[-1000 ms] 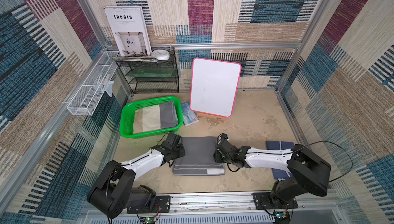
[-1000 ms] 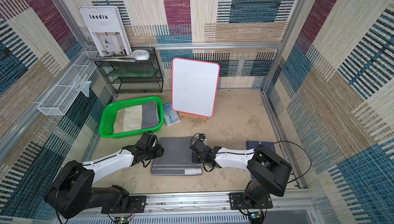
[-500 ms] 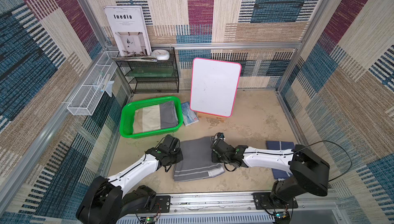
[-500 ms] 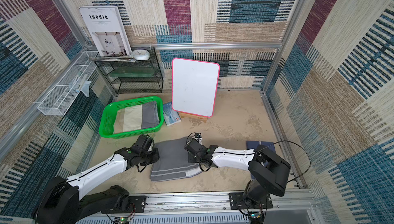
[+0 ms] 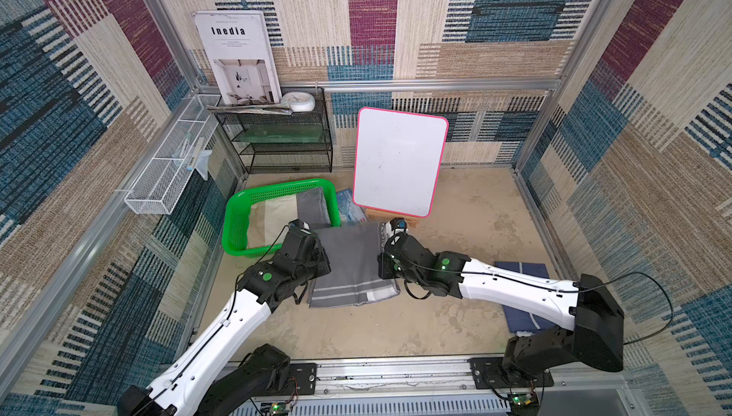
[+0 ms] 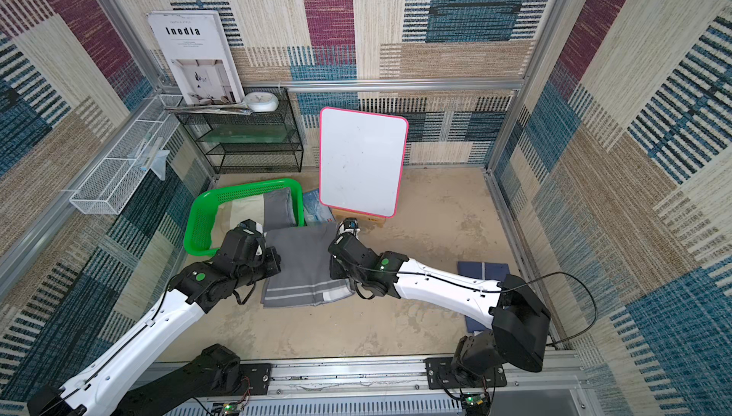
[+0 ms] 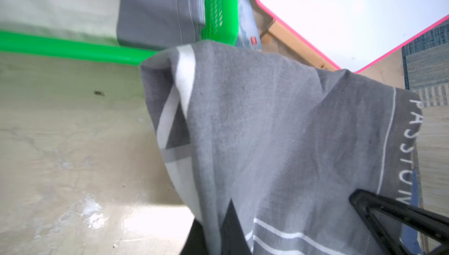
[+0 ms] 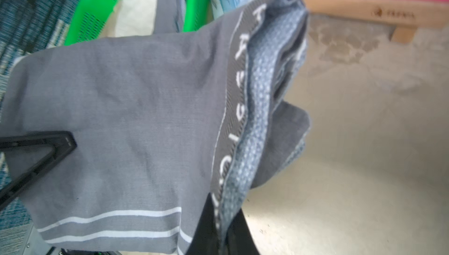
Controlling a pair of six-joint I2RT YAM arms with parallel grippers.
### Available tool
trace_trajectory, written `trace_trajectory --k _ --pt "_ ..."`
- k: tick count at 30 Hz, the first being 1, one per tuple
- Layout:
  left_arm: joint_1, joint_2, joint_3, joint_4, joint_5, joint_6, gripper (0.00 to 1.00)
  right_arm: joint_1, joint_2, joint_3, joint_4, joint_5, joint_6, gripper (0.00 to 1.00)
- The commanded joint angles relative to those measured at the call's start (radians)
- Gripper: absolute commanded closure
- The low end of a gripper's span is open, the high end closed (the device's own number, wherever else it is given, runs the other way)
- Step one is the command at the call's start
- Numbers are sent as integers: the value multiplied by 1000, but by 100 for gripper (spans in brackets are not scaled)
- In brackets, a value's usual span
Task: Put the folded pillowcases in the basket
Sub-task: Pick up the pillowcase at the center of the board, then place the pillowcase in the basket.
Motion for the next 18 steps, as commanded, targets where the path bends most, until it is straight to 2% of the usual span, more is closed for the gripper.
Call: trace_trajectory --k 1,5,10,18 --pt "29 29 91 -57 -95 53 100 0 44 98 5 32 -101 100" --pt "112 68 182 -32 -41 71 100 2 130 240 7 51 -170 100" --pt "225 133 291 -28 -38 86 100 -1 253 409 49 46 -238 100" --pt "423 216 357 47 0 84 100 -24 510 727 50 -25 -326 100"
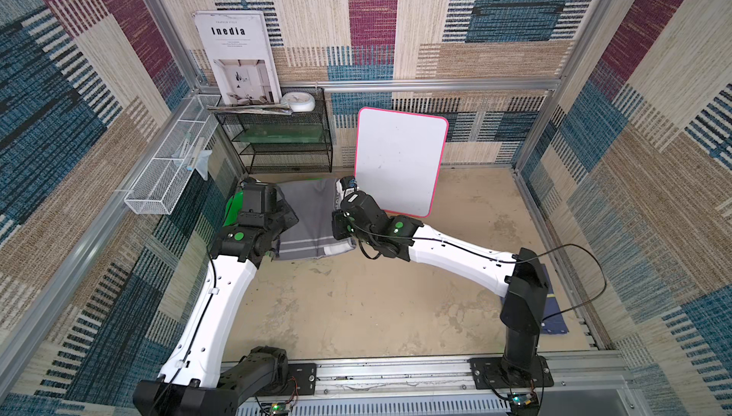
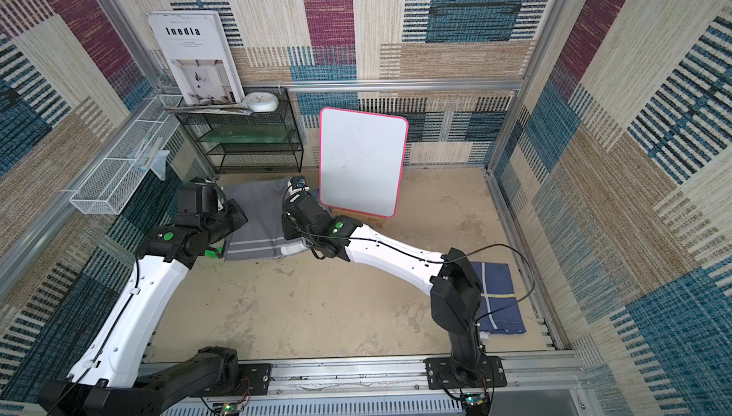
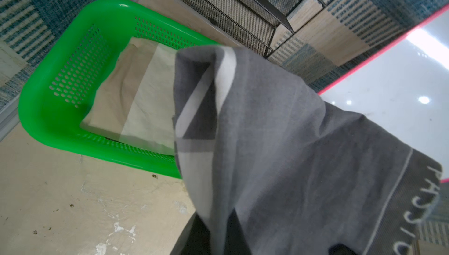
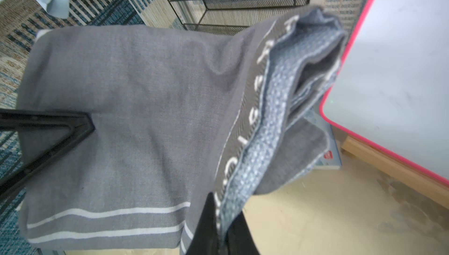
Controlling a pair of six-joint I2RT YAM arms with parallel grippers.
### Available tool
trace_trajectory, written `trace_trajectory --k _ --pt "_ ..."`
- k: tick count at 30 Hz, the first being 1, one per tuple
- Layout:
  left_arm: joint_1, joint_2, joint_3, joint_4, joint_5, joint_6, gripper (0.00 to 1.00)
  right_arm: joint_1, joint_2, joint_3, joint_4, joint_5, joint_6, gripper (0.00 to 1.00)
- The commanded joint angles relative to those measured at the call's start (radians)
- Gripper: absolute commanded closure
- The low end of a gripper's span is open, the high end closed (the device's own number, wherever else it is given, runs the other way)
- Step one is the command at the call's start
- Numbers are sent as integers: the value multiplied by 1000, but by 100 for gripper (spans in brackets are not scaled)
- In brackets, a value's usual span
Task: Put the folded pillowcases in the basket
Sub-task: Place the pillowcase in the basket.
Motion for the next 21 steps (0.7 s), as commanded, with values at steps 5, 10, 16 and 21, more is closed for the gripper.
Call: trace_trajectory --k 5,10,16,21 --pt "132 104 61 115 13 13 100 -43 232 280 25 -118 -66 100" --pt "198 183 84 164 6 19 100 -67 407 509 -10 -173 -81 100" --pt "242 262 88 216 0 24 100 -96 513 593 24 -238 -65 100" --pt "254 339 101 227 15 26 100 -108 544 593 37 -252 -66 100"
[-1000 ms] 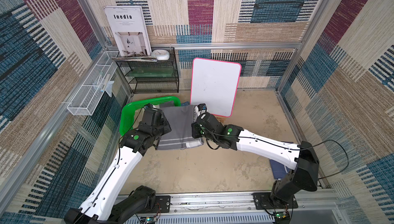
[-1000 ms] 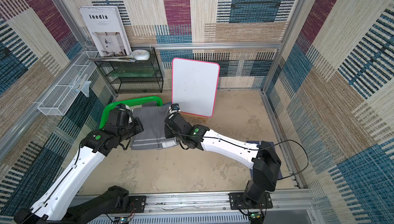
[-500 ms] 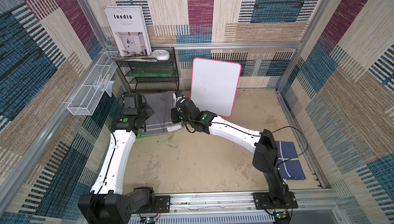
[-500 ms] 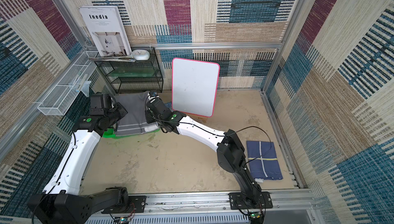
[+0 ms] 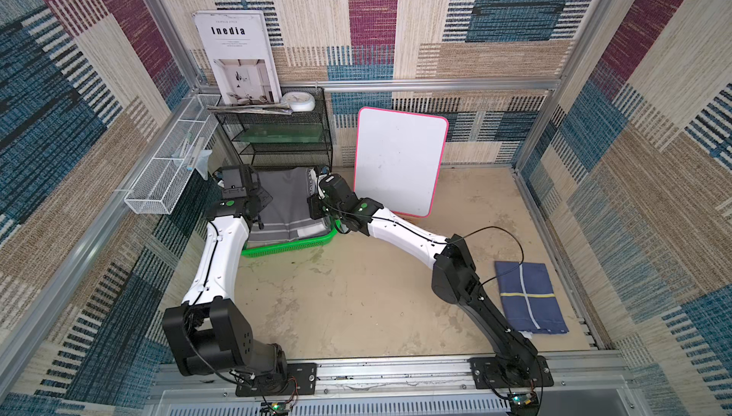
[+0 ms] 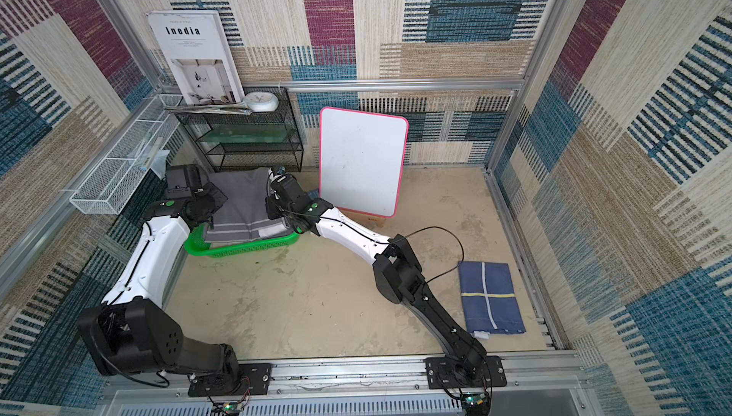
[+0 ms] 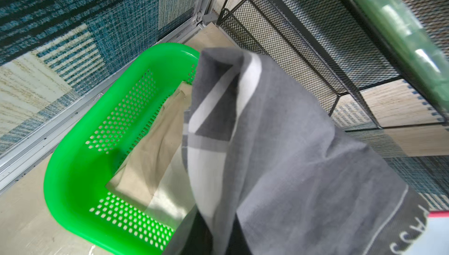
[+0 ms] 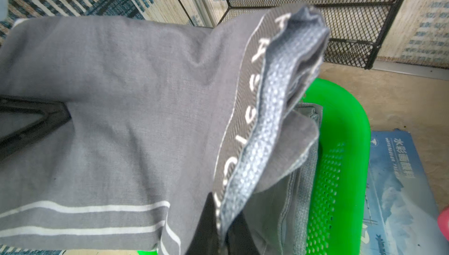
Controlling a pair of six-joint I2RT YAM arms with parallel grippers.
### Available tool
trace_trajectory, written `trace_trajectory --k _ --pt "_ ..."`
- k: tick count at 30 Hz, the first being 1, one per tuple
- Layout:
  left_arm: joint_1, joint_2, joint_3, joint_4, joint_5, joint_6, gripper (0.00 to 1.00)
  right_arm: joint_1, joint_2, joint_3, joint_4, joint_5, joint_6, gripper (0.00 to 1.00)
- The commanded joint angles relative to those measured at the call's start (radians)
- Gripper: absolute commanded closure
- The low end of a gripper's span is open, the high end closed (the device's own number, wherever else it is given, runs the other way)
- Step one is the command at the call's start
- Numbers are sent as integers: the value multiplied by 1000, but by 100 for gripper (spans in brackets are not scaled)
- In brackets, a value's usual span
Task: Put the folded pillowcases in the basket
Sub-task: Place the pillowcase in the basket.
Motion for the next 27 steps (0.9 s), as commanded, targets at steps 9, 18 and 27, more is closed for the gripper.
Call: trace_trajectory --k 9,18,27 --pt "9 109 22 32 -39 8 100 -15 61 6 33 -57 14 100" --pt "-3 115 58 -25 11 -3 55 -16 58 5 33 -46 44 53" --pt "-55 -5 66 -75 7 -23 24 -11 -40 -46 19 -34 55 31"
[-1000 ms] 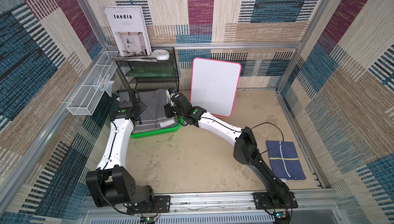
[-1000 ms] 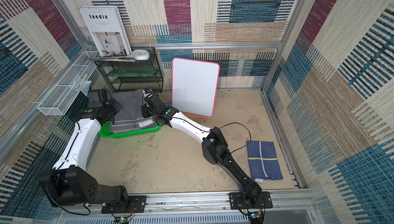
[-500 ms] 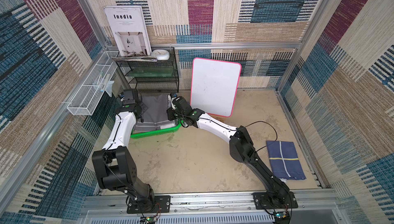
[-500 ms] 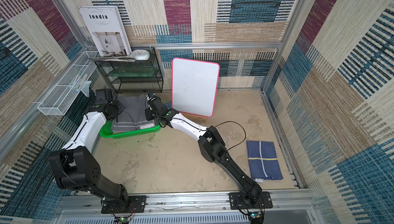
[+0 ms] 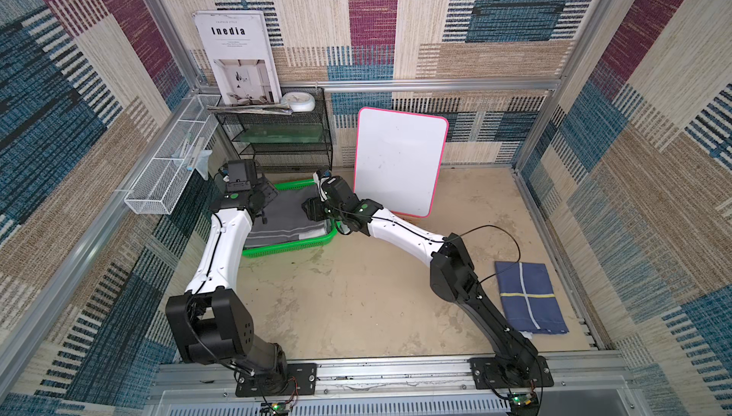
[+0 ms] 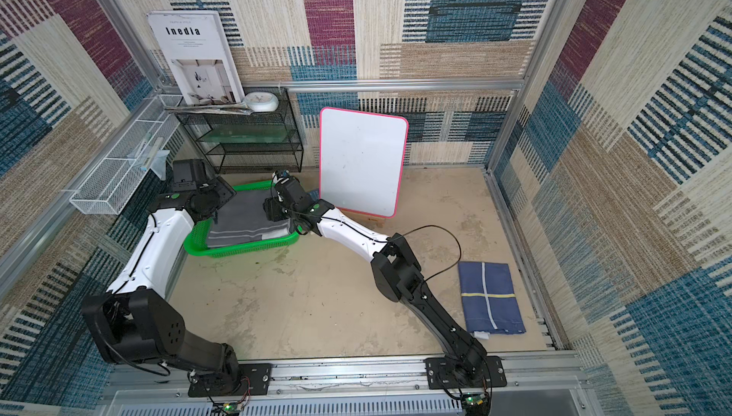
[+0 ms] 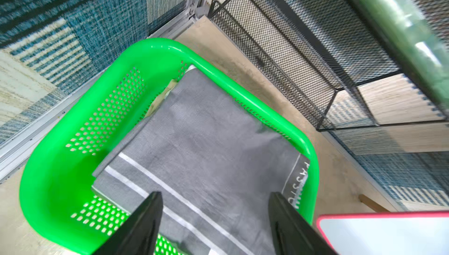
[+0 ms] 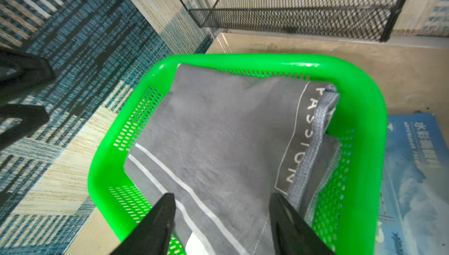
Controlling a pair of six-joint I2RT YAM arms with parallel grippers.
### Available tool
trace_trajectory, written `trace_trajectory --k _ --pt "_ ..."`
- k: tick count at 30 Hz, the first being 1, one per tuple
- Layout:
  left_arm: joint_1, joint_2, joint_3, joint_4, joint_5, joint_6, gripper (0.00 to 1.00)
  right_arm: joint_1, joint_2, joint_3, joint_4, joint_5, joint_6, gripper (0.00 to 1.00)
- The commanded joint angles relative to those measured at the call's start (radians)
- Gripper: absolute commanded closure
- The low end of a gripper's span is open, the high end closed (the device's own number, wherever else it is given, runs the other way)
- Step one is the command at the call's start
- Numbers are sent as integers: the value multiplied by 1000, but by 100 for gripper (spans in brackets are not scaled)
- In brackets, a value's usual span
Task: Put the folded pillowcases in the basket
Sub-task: Place the pillowcase in the basket, then move the pillowcase to the center of the board.
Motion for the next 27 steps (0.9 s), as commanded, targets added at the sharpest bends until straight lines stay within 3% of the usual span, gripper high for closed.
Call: trace_trajectory --k 1,6,13,19,23,24,27 --pt "-29 -48 -7 -29 8 -11 23 2 -58 -35 -1 10 12 31" --pt "-77 -165 -76 -29 12 -33 18 6 -230 -226 28 30 0 29" --pt "-133 -353 -248 11 133 -67 16 8 -580 -649 99 128 11 25" --pt "-262 -500 -379 -19 162 -10 11 8 -864 -968 82 206 45 23" --pt "-316 -592 -491 -59 216 -6 6 8 -1049 -1158 12 337 110 20" --pt "-330 -620 -525 -69 249 -13 1 7 -1099 -1208 -13 377 121 19" --pt "-400 -706 -638 -77 276 -44 0 -4 -1241 -1362 -56 494 158 14"
